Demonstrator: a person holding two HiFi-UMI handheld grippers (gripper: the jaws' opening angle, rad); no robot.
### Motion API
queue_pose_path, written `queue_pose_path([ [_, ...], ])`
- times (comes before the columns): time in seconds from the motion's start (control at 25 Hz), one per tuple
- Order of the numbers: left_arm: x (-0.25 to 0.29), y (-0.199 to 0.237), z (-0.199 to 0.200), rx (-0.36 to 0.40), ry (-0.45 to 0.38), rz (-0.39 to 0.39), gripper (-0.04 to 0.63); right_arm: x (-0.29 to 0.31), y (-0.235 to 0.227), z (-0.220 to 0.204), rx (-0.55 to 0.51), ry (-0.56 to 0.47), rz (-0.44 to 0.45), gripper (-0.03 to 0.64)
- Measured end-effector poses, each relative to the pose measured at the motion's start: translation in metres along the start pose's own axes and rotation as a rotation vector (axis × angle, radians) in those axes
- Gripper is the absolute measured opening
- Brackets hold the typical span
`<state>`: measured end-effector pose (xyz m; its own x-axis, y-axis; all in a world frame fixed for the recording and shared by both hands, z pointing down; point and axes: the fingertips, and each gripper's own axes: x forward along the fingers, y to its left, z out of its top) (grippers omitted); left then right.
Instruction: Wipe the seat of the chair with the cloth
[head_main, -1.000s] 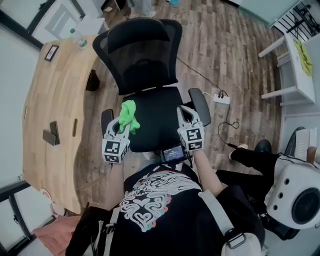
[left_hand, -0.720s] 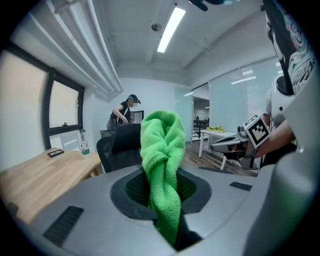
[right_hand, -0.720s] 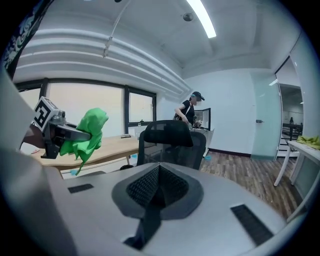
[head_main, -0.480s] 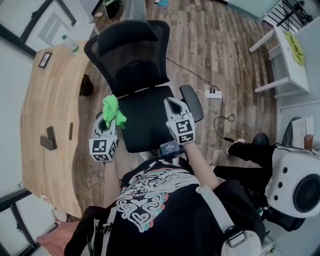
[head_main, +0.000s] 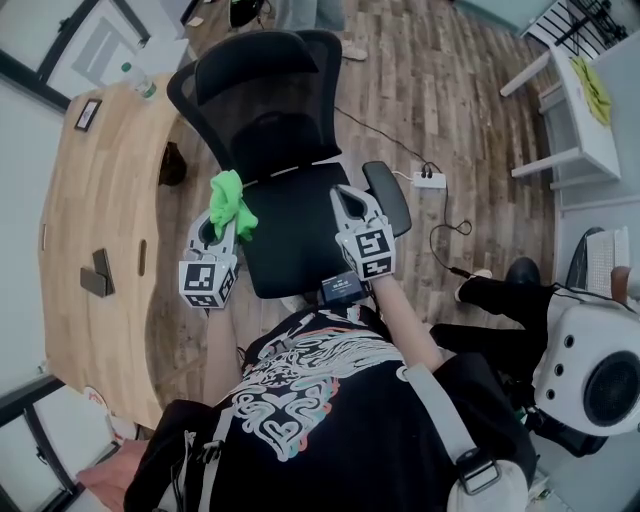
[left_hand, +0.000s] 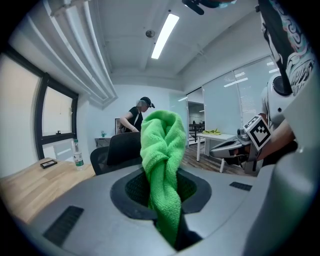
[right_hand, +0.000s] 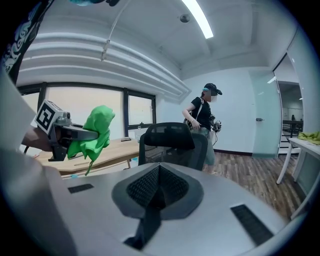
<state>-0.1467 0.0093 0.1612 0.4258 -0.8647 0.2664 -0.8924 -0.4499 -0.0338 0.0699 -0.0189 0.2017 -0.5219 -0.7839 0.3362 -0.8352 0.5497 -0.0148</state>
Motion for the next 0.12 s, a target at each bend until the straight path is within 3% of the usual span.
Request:
queue_pose_path([
  [0.12,0.0042,0.0079,0.0025,0.001,-0.009,0.001,0.071,0.0061,0.0038,0.0,0.008,-0.002,0.007,0.0],
])
